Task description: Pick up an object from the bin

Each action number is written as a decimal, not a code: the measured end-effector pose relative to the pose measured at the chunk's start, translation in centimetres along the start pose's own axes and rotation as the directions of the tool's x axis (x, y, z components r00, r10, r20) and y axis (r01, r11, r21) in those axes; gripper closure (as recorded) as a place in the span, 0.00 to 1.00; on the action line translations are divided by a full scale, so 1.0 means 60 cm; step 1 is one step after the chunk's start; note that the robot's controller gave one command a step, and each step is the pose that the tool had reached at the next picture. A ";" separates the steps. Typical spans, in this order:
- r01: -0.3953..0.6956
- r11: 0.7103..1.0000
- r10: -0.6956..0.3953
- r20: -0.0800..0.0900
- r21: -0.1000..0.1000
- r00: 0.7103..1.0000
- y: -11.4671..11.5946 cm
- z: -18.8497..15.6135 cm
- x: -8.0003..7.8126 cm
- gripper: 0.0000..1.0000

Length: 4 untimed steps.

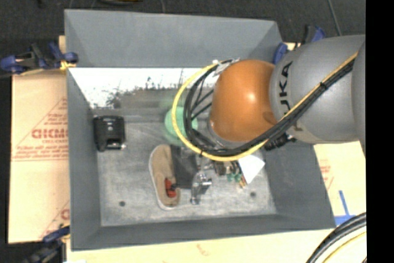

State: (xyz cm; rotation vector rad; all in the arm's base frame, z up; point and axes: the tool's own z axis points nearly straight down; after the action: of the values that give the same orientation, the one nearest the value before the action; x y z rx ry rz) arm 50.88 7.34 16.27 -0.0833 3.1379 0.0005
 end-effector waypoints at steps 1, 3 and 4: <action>0.014 1.000 -0.014 0.004 0.002 1.000 -0.019 0.145 -0.005 1.00; 0.035 0.999 -0.035 -0.007 0.001 0.999 -0.024 0.057 -0.004 1.00; 0.026 1.000 -0.026 0.006 0.000 1.000 -0.032 0.007 -0.007 1.00</action>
Offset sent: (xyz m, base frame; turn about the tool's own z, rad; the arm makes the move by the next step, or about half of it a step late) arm 0.0000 0.0000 0.0000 0.0000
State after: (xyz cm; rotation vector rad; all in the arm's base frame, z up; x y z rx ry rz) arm 51.39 5.48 15.83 -0.1234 3.1306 0.0007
